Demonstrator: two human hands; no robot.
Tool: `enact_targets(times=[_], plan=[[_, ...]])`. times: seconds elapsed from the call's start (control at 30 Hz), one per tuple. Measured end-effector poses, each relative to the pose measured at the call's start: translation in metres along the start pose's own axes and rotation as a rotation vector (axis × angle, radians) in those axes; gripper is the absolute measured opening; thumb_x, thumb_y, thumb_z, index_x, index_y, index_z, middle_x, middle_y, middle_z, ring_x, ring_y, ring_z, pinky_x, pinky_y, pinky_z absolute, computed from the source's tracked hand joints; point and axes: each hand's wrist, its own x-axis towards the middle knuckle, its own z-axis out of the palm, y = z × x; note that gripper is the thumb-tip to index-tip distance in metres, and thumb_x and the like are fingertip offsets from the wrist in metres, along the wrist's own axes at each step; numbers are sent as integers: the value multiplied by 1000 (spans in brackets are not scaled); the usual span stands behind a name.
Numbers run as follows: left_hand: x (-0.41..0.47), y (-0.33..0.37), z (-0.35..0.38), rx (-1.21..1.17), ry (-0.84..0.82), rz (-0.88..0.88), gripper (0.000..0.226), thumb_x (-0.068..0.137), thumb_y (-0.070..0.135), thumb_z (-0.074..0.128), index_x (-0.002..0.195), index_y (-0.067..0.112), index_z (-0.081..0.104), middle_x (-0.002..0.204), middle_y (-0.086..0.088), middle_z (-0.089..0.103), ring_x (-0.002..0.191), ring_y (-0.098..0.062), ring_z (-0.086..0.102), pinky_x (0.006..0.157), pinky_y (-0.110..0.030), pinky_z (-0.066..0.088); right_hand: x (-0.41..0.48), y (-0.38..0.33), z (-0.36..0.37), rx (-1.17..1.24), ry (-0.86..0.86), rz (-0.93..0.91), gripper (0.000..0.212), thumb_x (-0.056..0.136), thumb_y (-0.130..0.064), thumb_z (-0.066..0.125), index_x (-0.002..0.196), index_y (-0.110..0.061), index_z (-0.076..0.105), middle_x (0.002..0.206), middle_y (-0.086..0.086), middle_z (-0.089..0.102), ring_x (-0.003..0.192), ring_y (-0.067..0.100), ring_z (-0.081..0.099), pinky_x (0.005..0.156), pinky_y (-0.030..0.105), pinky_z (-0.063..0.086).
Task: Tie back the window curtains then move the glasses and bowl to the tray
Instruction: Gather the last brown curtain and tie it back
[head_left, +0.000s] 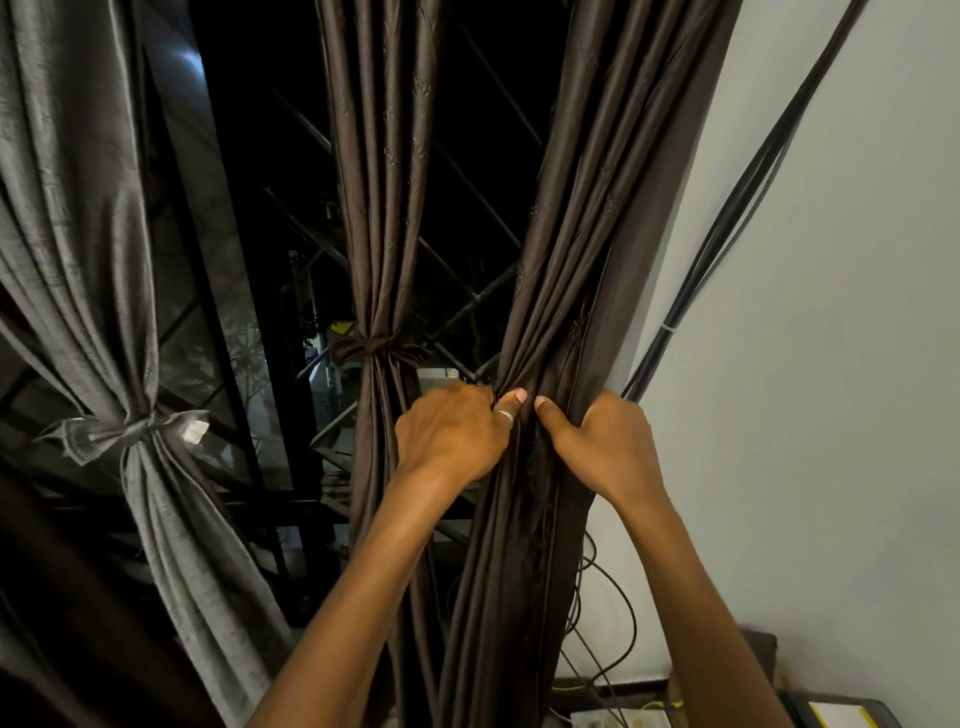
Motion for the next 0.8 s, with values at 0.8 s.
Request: enact_targets(times=[0.8], plan=[[-6, 26, 11, -1149, -308, -335, 29, 105, 33, 52, 97, 6, 51, 65, -10, 75, 60, -18, 73, 55, -28, 62, -1, -3, -30, 1123, -363, 570, 37, 91, -30, 74, 103, 5, 69, 66, 11, 72, 62, 22, 75, 54, 22, 60]])
